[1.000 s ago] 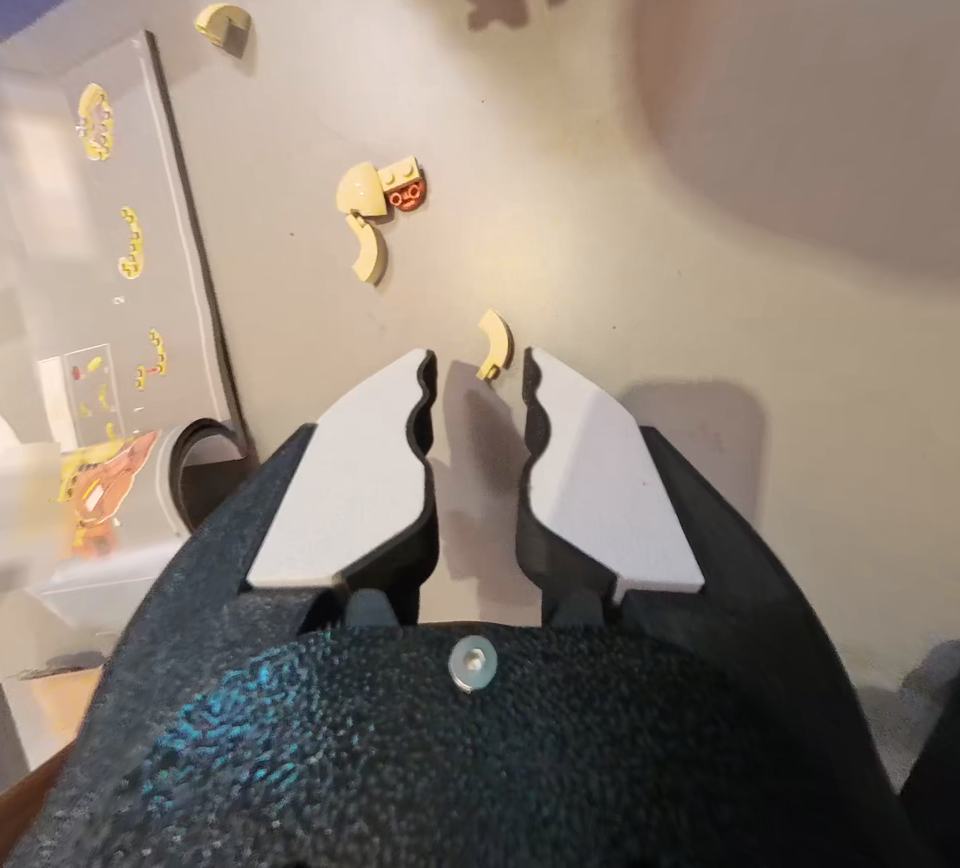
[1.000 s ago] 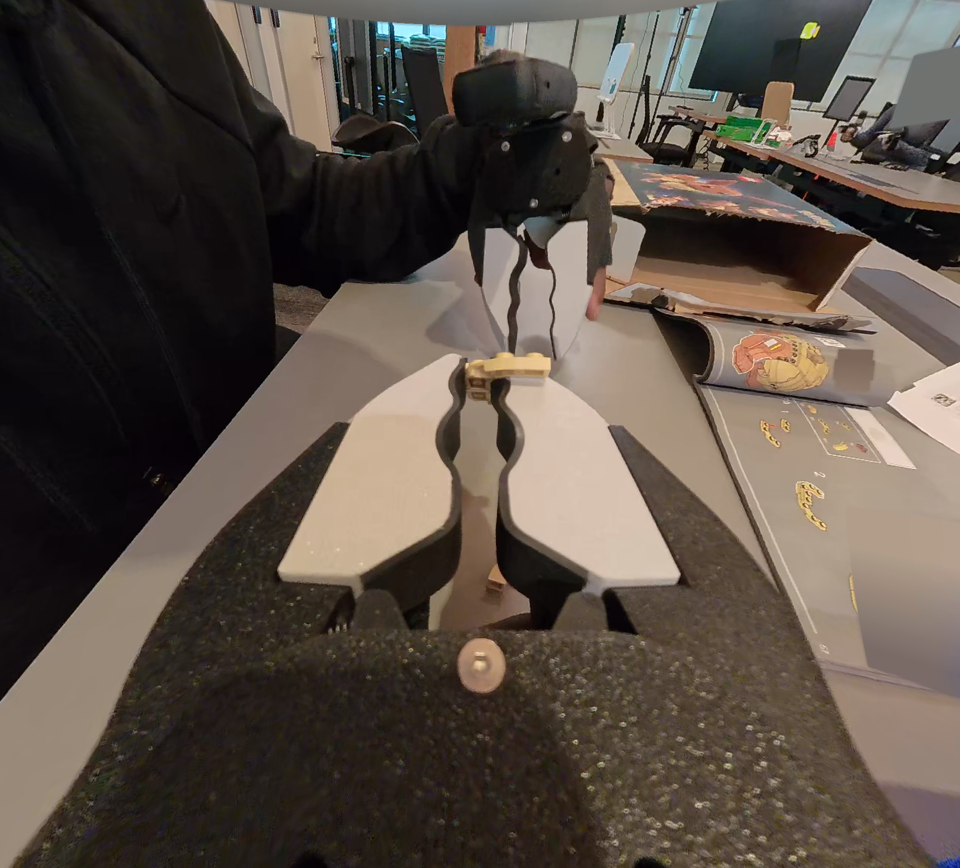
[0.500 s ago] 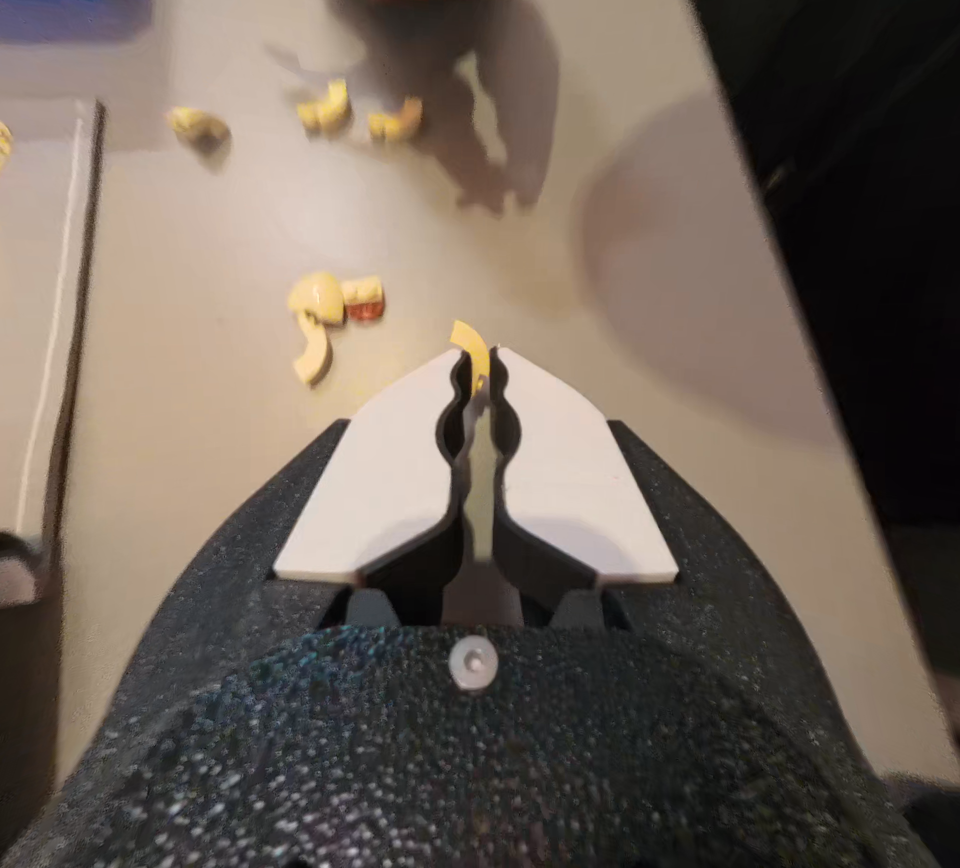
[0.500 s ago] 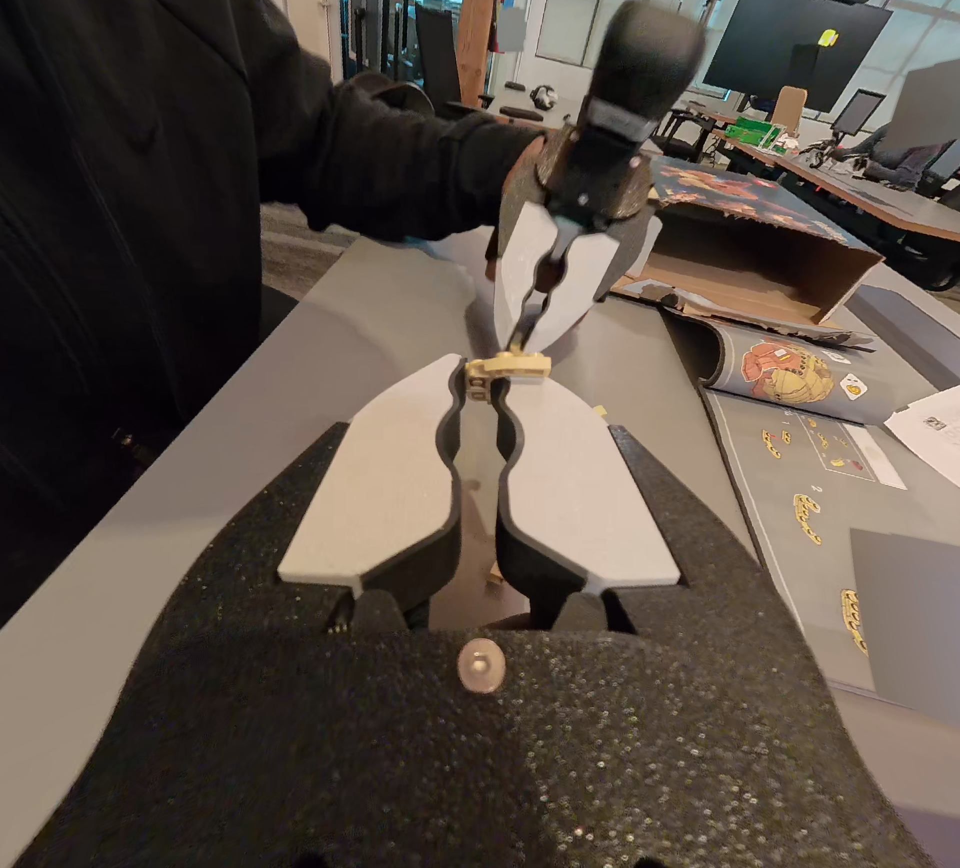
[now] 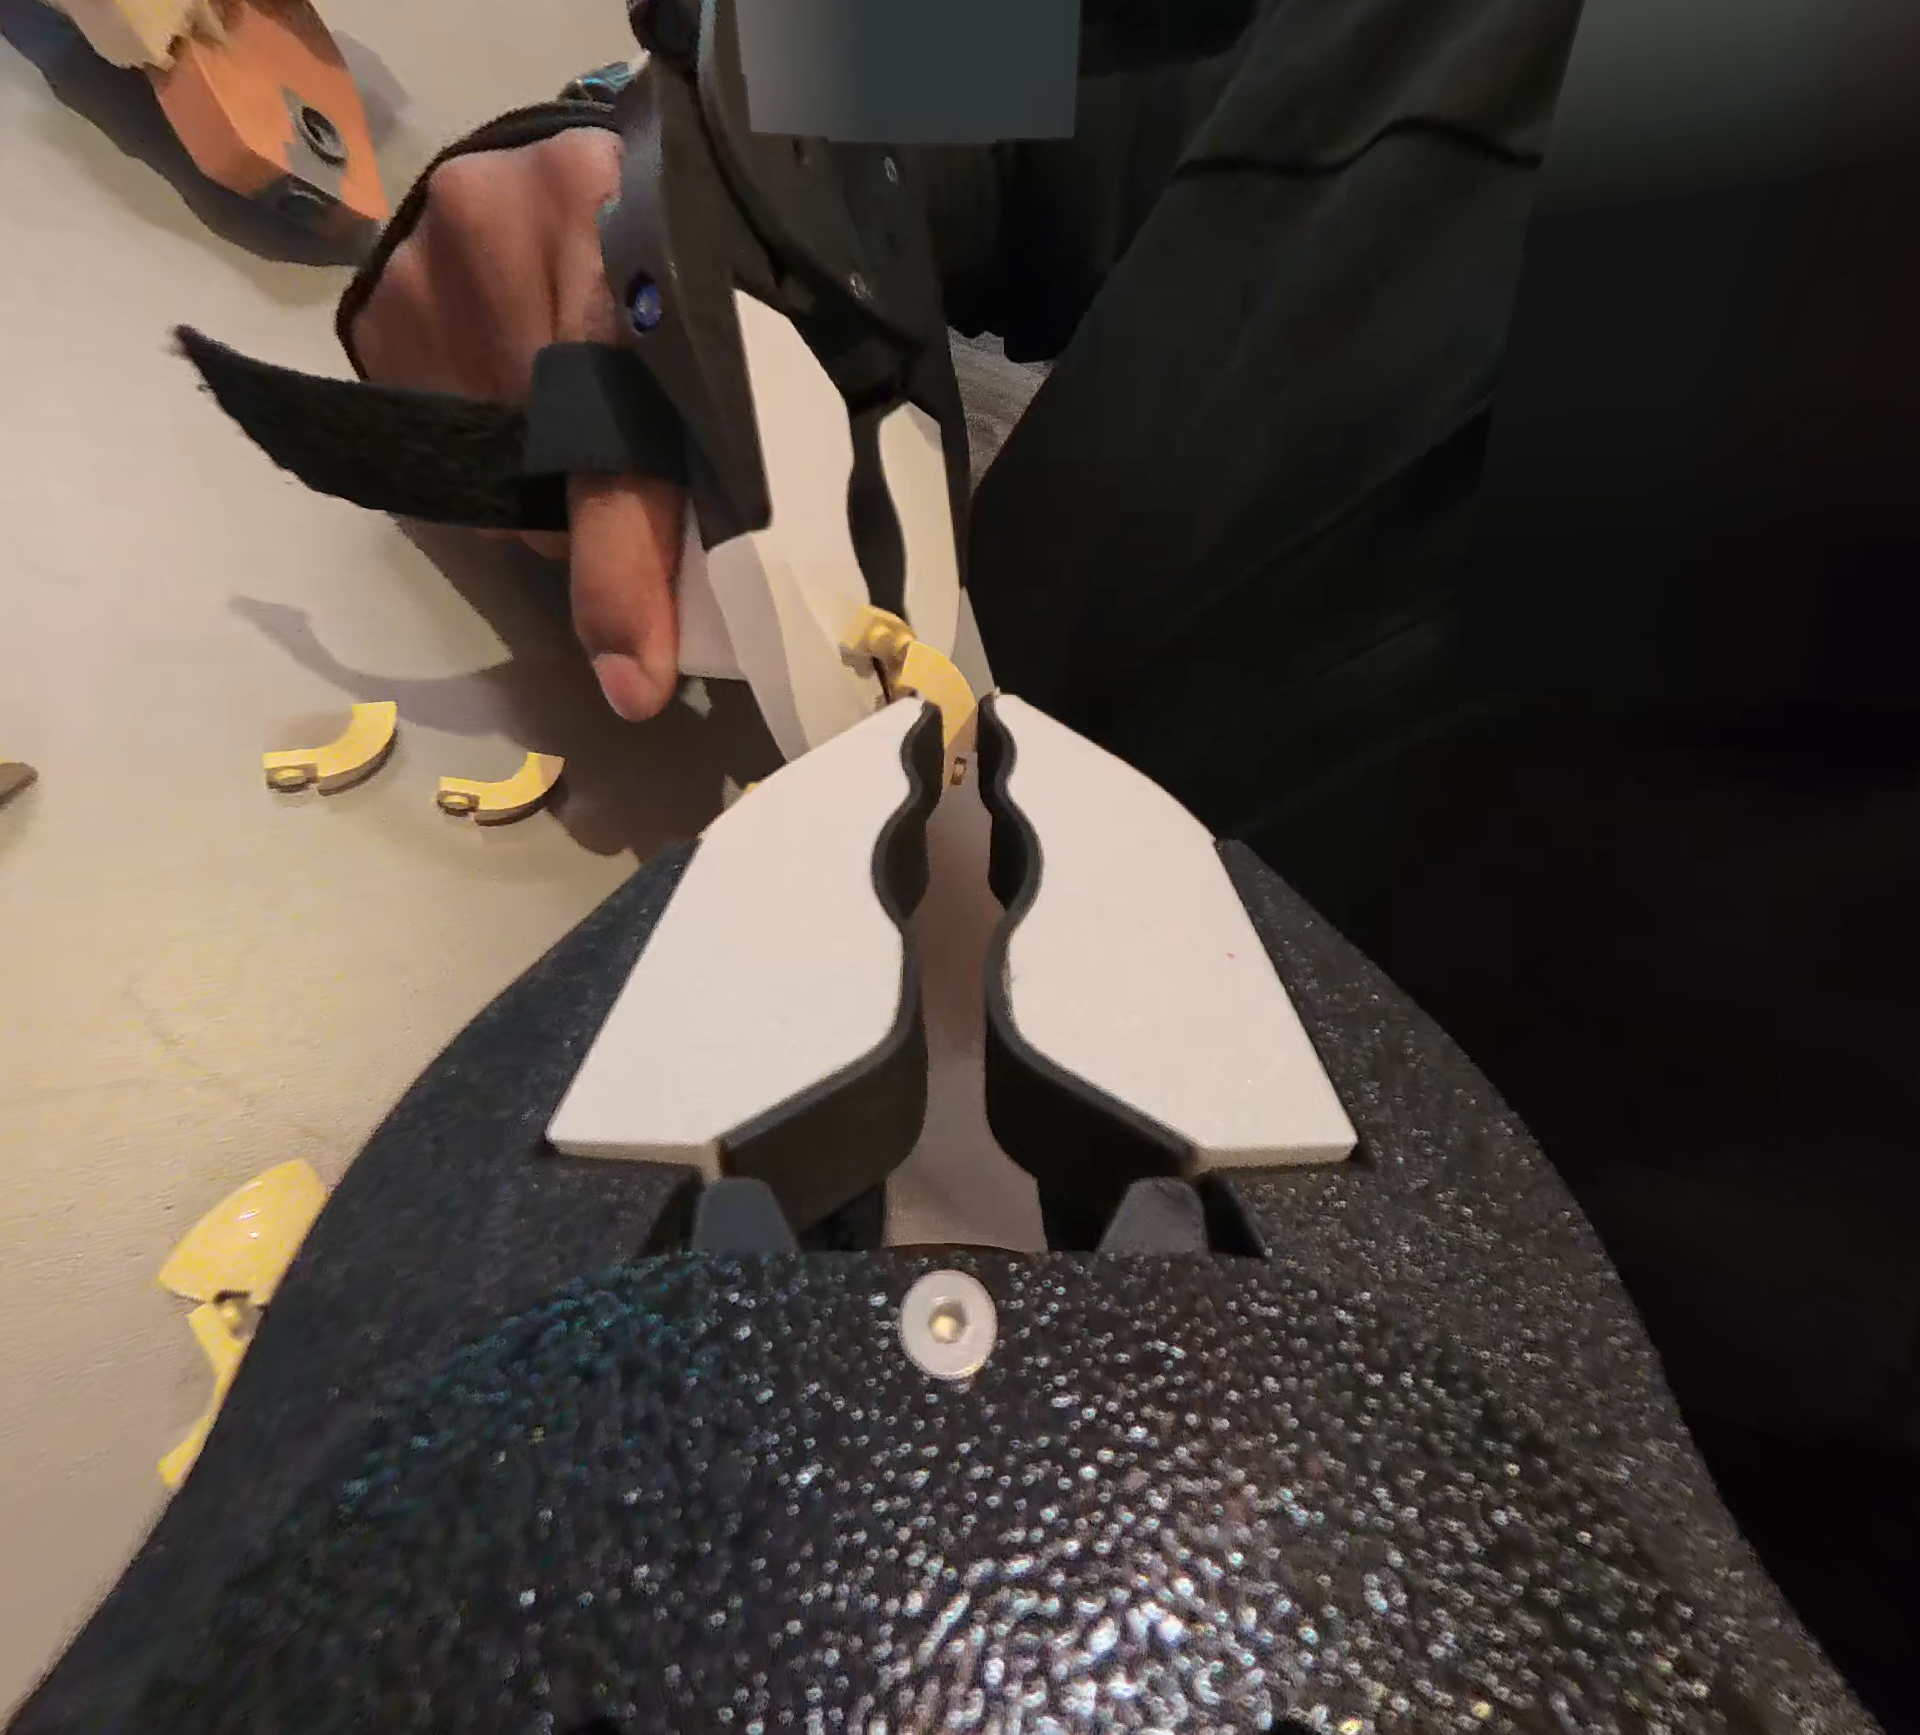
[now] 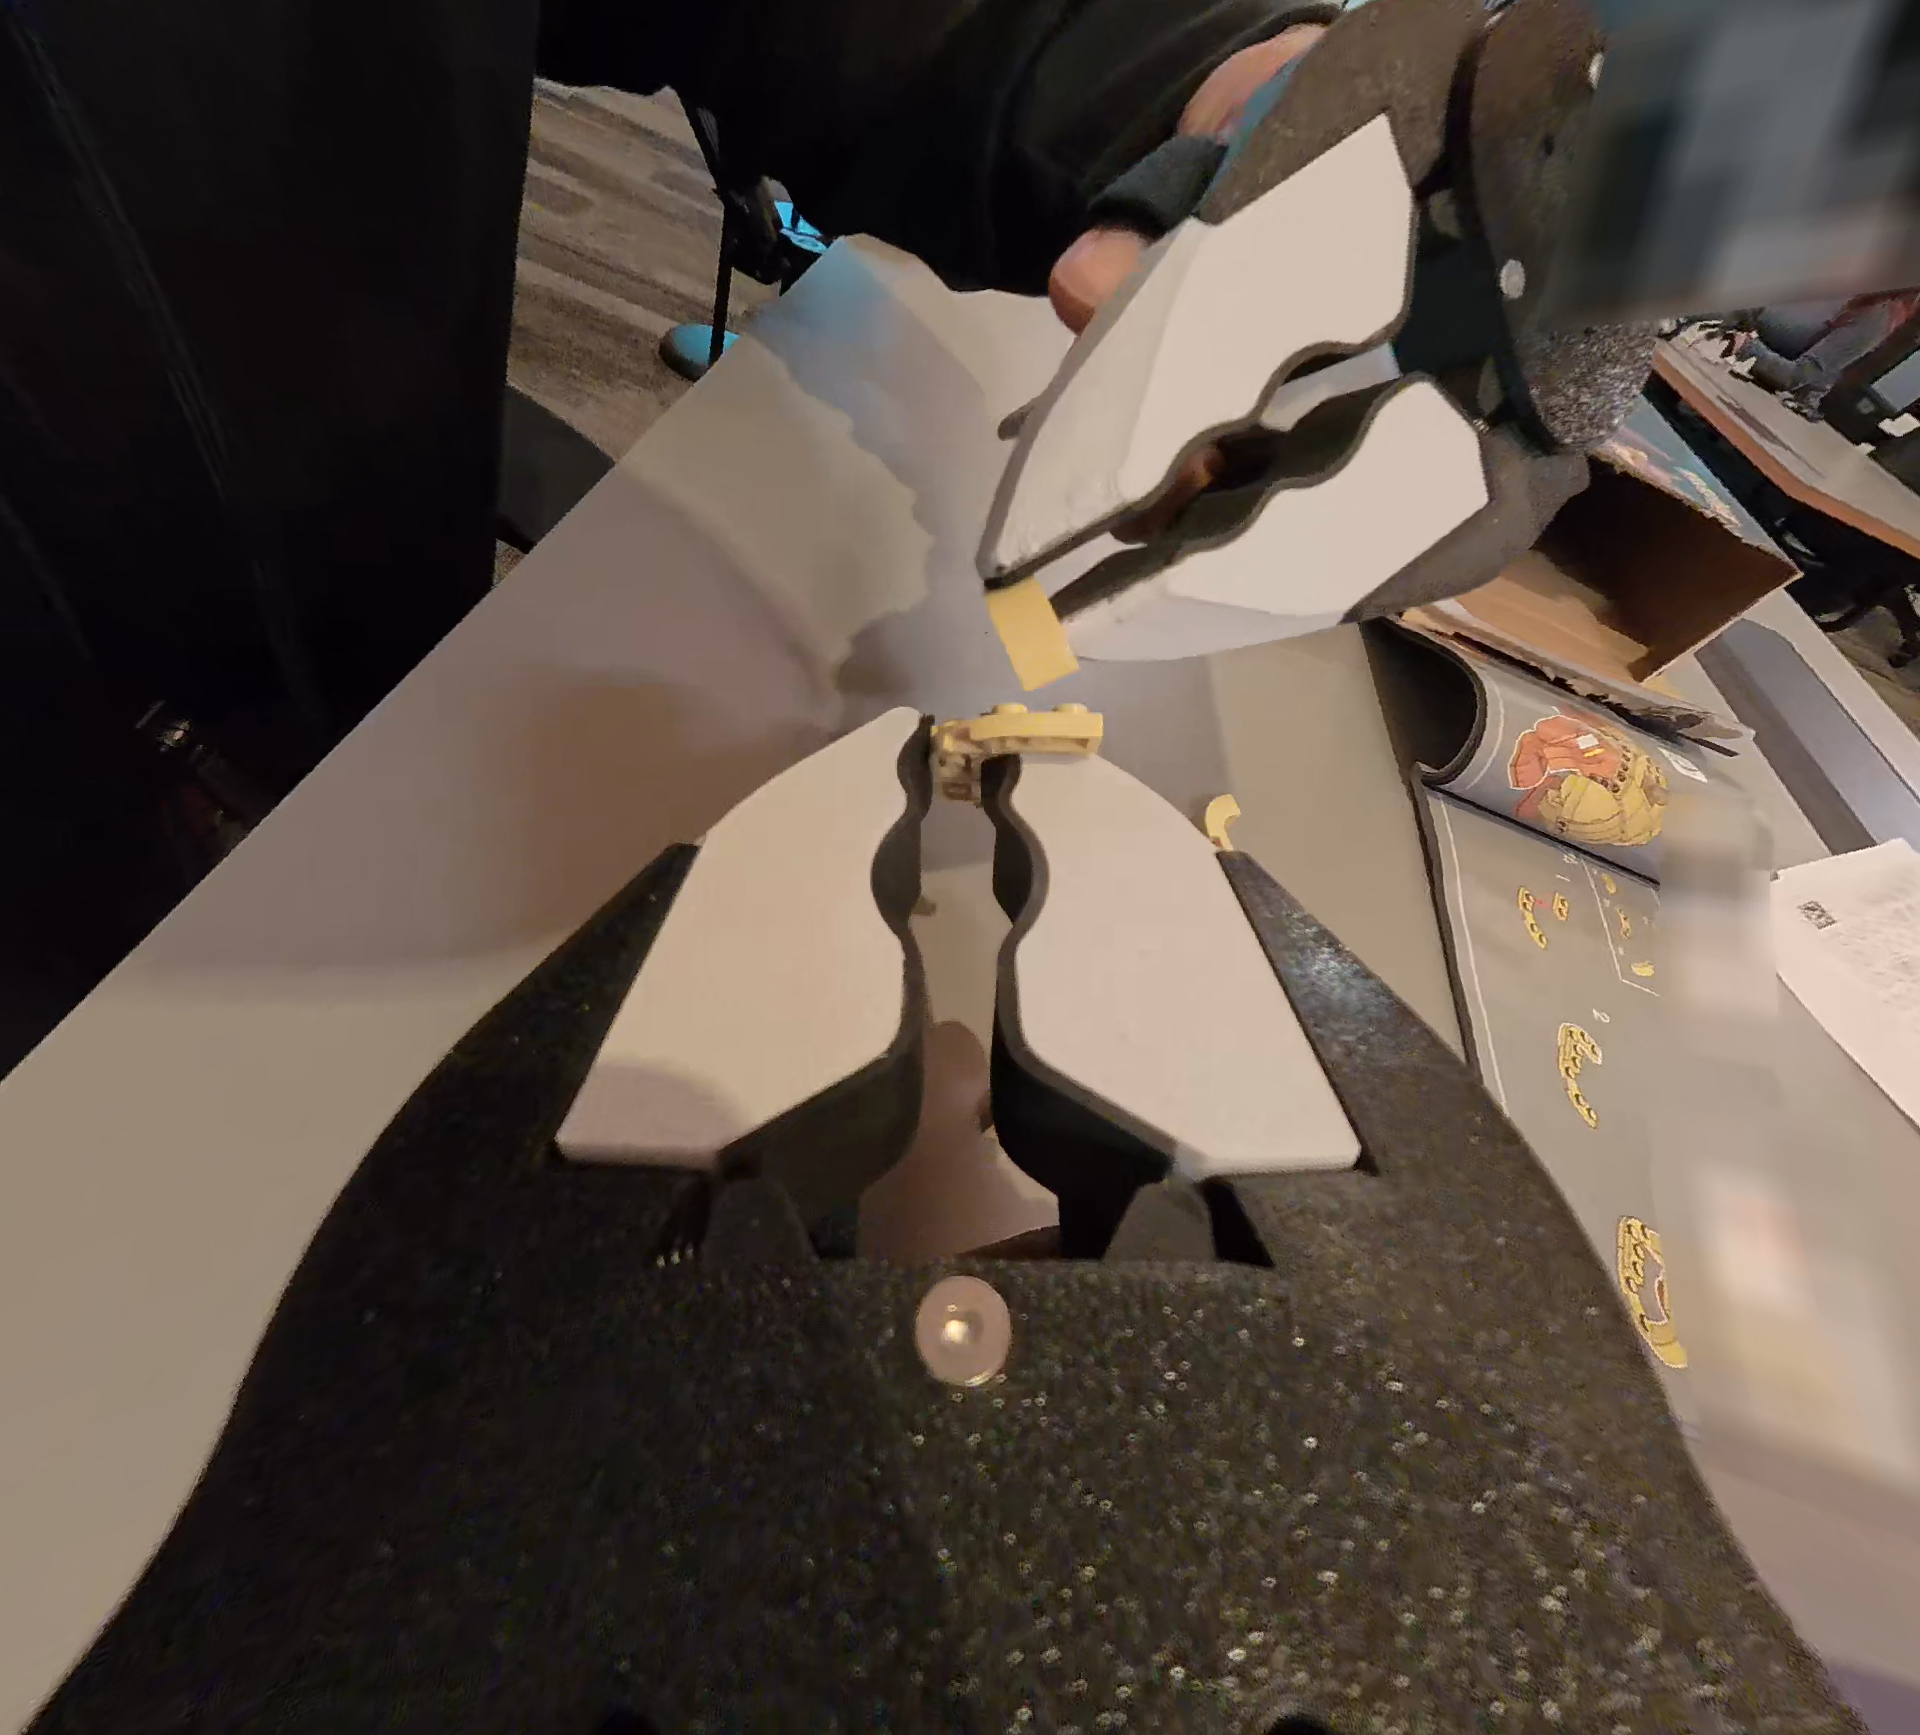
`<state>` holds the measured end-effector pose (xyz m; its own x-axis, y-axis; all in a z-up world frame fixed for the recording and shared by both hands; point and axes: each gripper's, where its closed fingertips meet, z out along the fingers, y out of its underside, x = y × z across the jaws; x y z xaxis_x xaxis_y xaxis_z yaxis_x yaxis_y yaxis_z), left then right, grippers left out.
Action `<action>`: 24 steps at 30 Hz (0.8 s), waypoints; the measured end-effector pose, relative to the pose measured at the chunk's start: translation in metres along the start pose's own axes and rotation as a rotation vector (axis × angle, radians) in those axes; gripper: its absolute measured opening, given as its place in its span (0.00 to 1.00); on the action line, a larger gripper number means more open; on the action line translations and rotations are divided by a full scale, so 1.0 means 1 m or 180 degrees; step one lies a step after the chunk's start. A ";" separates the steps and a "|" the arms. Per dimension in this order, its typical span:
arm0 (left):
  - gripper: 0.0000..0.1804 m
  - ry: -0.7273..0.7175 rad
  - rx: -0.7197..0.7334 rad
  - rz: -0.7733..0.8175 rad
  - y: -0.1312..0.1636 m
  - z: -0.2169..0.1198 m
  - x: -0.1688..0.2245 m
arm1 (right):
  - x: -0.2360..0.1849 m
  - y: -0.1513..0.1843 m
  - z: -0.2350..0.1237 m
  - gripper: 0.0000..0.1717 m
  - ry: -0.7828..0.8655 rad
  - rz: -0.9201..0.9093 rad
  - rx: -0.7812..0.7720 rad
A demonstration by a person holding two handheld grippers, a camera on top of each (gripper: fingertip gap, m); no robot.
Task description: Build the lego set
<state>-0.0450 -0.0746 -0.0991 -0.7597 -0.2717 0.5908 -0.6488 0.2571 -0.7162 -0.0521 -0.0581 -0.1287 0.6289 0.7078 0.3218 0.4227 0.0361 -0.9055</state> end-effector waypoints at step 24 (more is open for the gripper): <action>0.03 0.0791 -0.0221 -0.0055 0.013 0.013 0.014 | -0.028 -0.004 0.003 0.04 -0.0297 -0.0461 -0.0075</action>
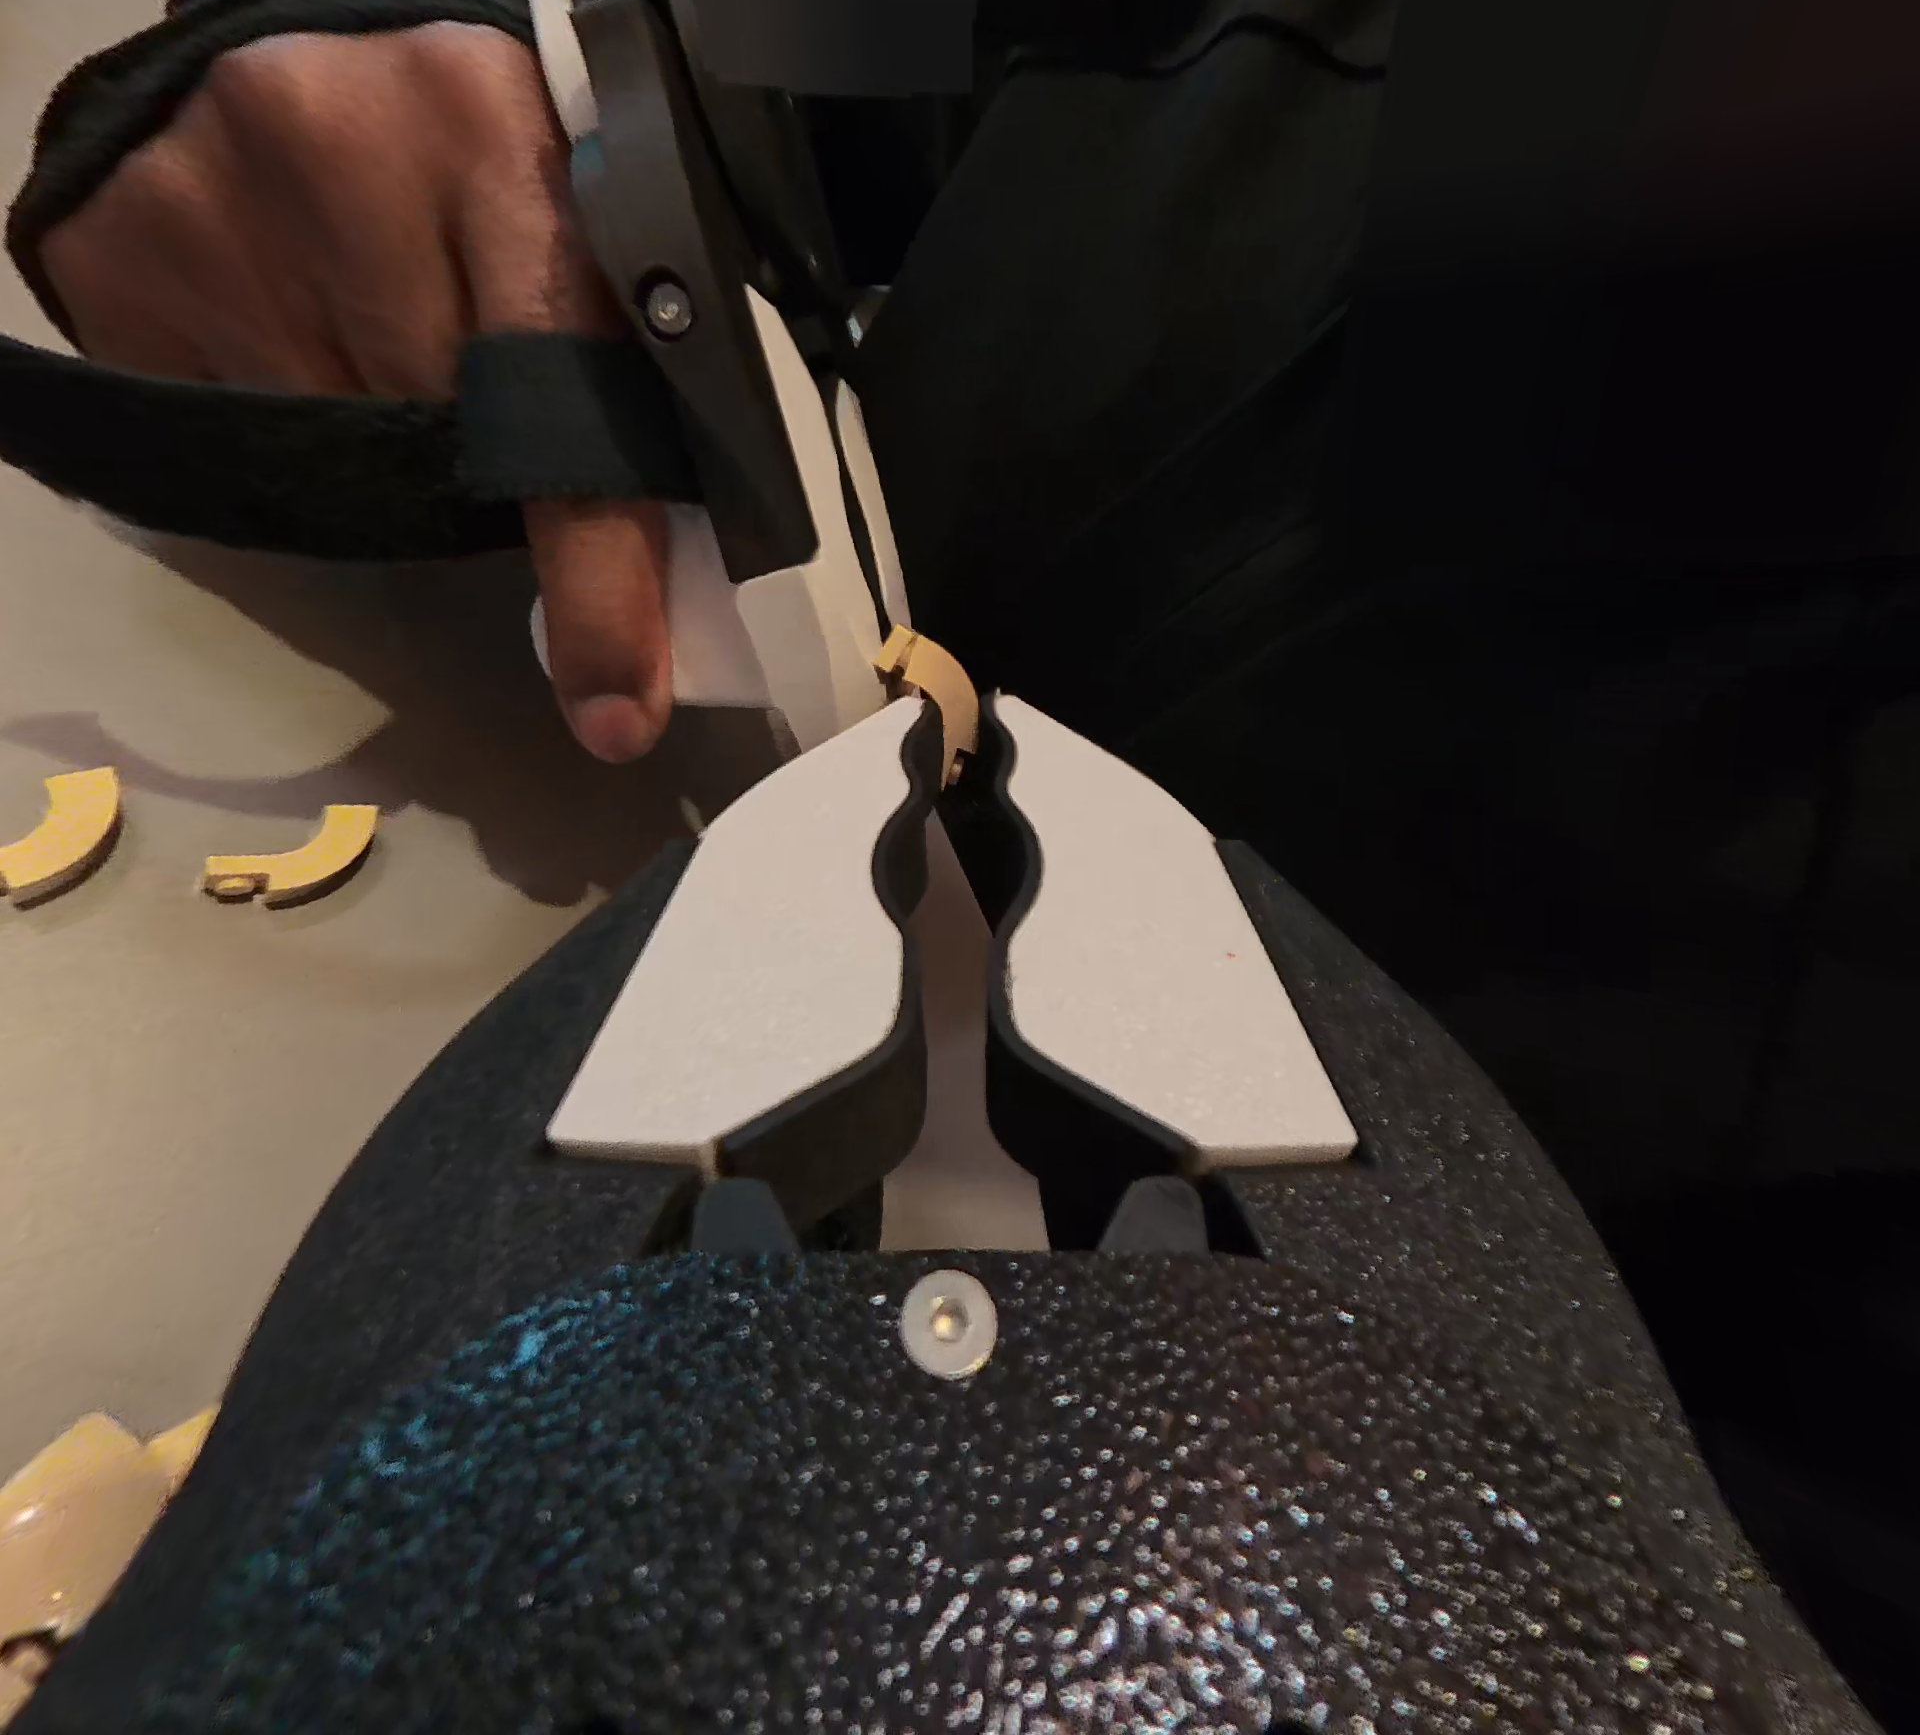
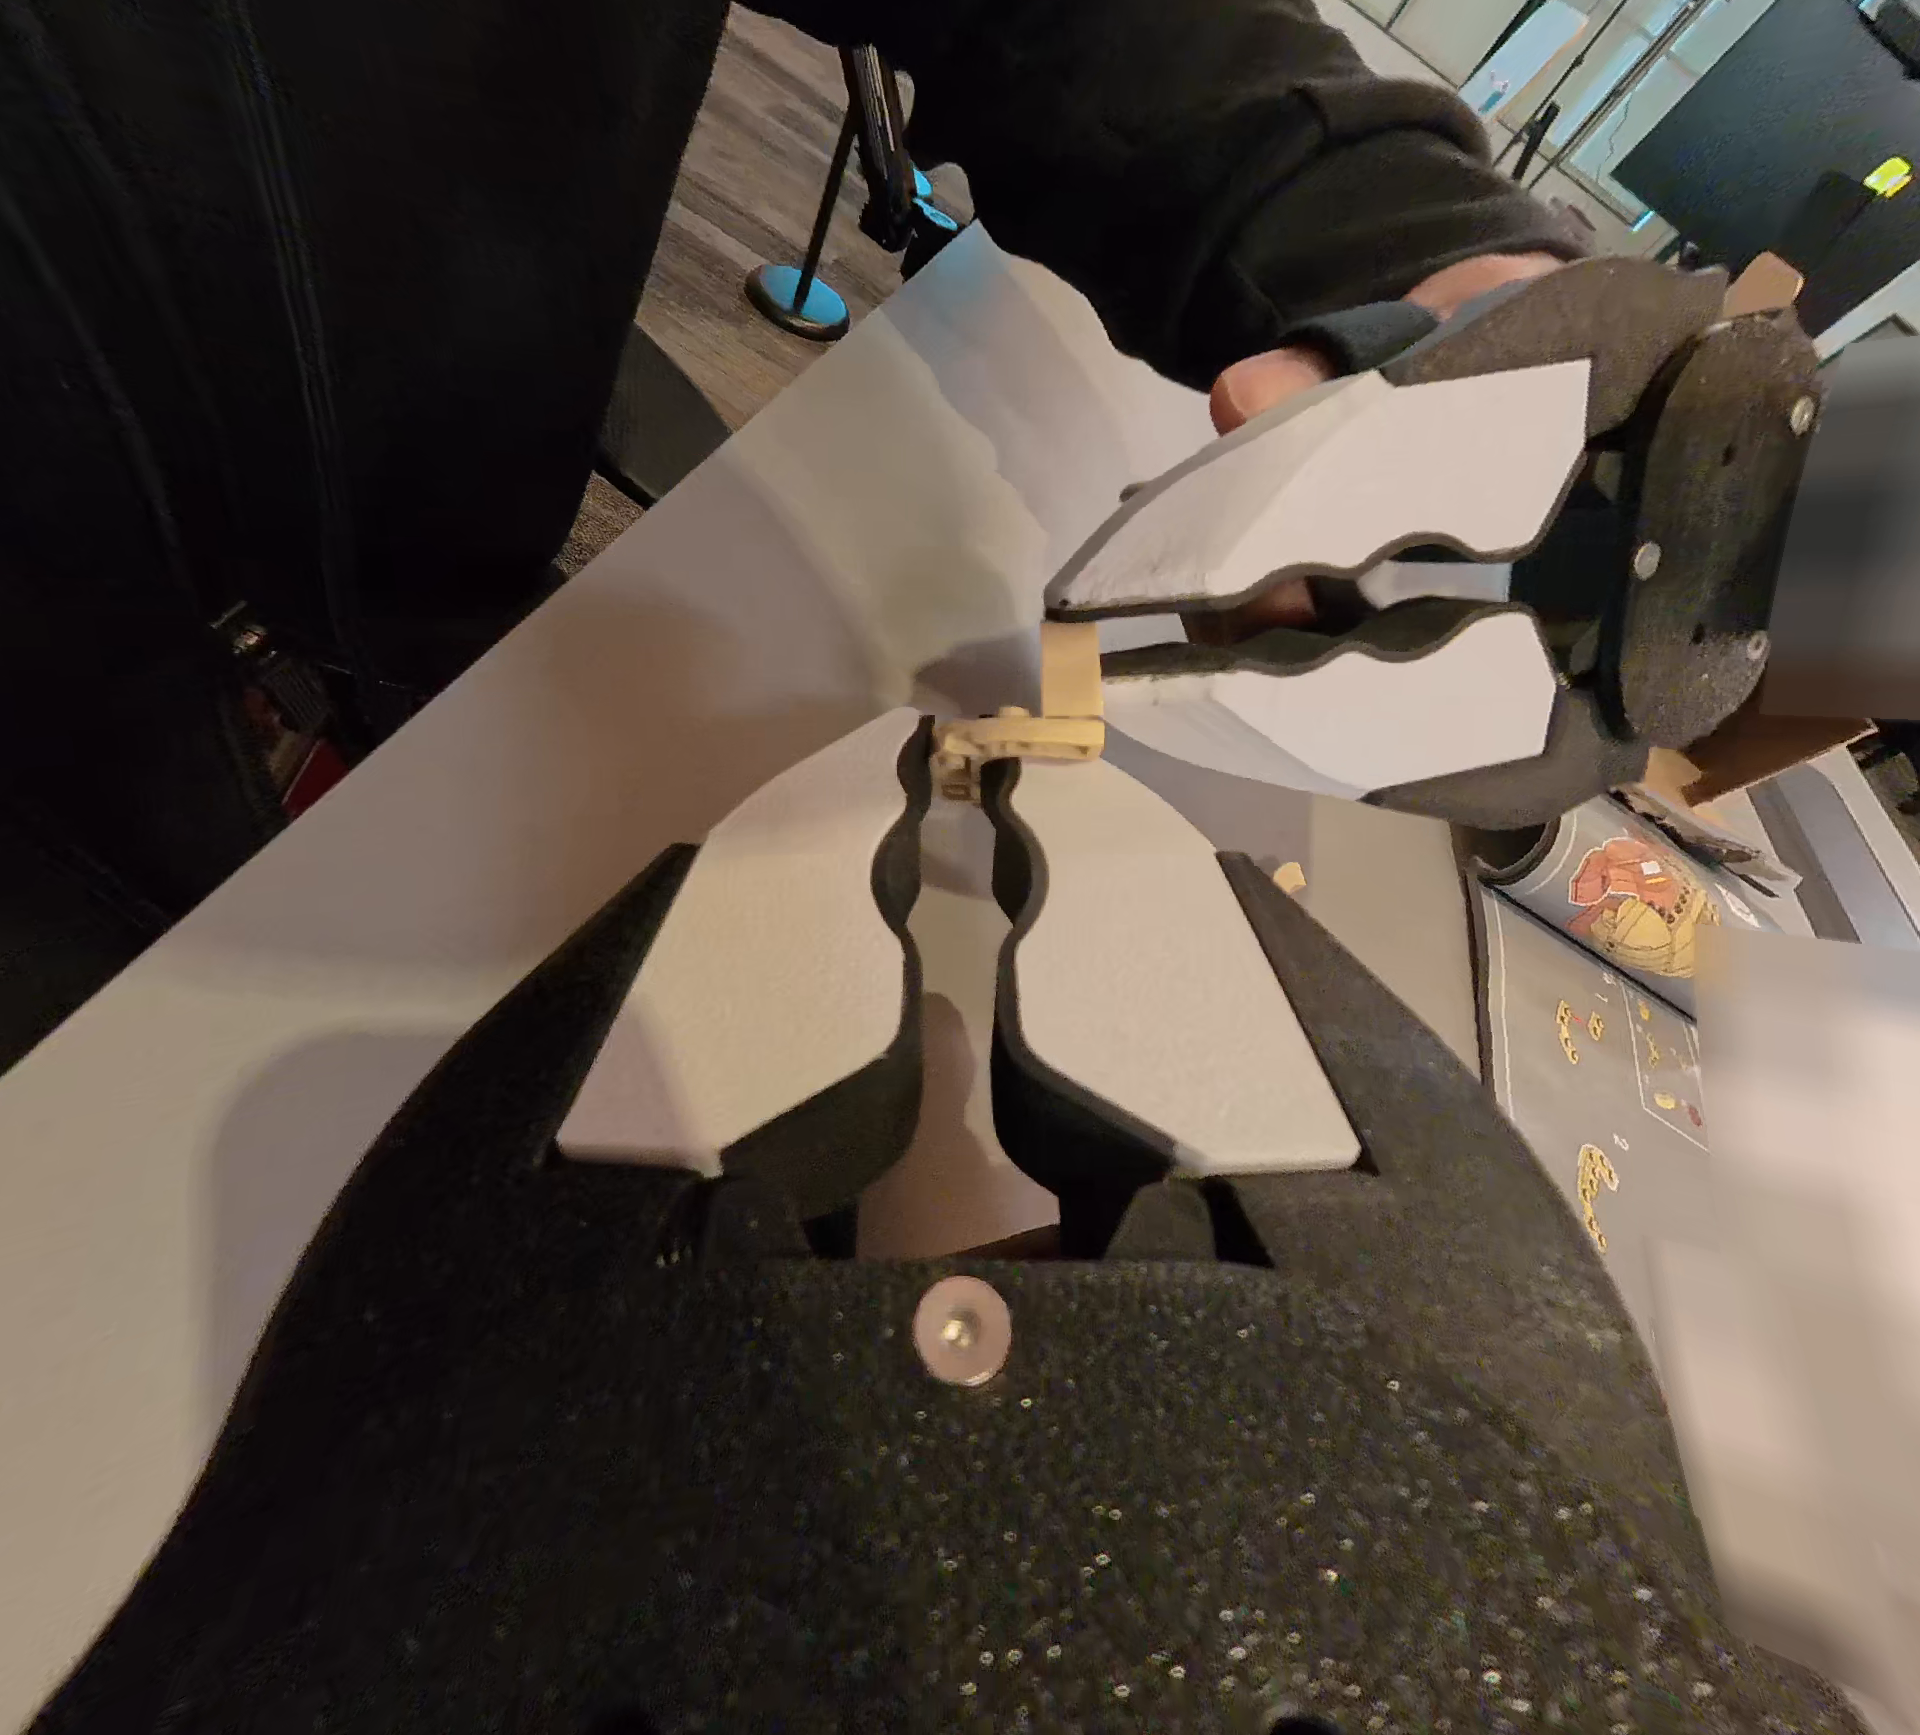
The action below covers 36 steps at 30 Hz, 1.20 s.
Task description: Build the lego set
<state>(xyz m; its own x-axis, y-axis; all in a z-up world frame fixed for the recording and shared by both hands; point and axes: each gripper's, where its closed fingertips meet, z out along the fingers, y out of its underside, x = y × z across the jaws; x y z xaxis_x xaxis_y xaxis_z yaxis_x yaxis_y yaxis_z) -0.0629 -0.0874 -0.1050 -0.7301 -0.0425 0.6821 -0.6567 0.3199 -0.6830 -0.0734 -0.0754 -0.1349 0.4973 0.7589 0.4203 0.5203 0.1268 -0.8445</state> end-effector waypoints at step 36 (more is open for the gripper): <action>0.04 0.0296 -0.0327 -0.0315 0.007 0.006 -0.004 | -0.007 0.008 0.002 0.04 -0.0089 -0.0217 -0.0307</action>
